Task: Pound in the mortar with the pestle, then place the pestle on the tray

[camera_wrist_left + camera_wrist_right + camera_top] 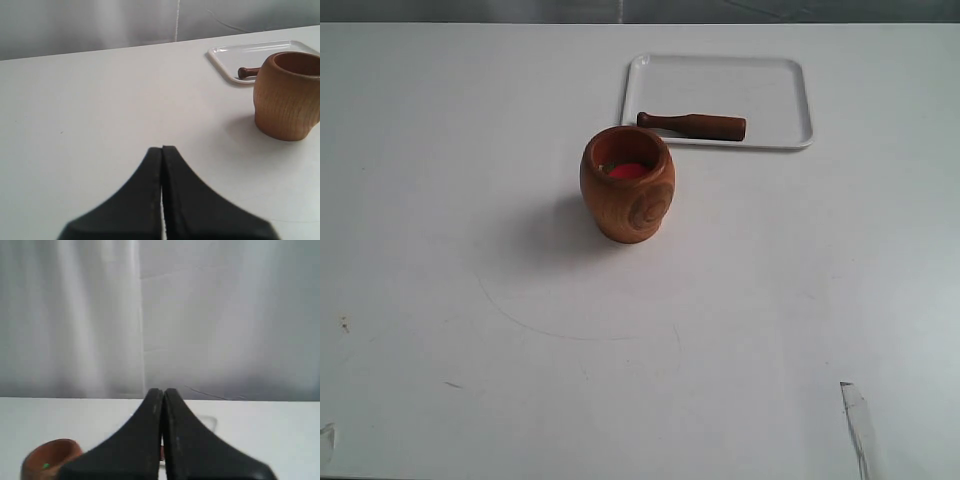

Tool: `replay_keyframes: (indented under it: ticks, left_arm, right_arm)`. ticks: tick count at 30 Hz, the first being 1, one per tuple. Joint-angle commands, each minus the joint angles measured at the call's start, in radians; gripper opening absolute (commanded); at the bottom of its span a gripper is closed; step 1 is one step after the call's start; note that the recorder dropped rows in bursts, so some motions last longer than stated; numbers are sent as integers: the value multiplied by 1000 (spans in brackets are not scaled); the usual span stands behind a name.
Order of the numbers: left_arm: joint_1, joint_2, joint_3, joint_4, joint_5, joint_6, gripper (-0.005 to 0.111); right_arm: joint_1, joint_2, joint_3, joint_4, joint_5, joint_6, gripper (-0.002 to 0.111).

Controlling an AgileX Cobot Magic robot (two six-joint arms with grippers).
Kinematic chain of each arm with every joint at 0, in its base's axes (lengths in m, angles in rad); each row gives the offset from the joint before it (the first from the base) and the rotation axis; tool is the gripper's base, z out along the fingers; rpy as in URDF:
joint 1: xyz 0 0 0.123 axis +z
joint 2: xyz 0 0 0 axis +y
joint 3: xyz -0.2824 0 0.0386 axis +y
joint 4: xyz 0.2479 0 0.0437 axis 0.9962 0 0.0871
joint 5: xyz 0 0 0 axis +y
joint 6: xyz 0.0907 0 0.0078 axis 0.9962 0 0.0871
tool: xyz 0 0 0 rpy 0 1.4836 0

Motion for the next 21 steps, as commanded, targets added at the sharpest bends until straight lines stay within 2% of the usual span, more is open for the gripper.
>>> replay_keyframes:
  ticks: [1,4,11,14,17,21]
  left_arm:
    - [-8,-1,1,-7,-3,-8,0]
    - [-8,-1,1,-7,-3,-8,0]
    - [-8,-1,1,-7,-3,-8,0]
    - [-8,-1,1,-7,-3,-8,0]
    - [-8,-1,1,-7,-3,-8,0]
    - [-8,-1,1,-7,-3,-8,0]
  right_arm:
    - [-120,-5,116,-1,-112,-3,0]
    - [-158,-5,199,-8,-145,-3,0]
    - [-158,-5,200,-28,-125,-3,0]
    - [-158,-5,200,-176,-121,7,0]
    - [-158,-5,200,-367,-63,113,0]
    - [-158,-5,200,-477,-51,201,0]
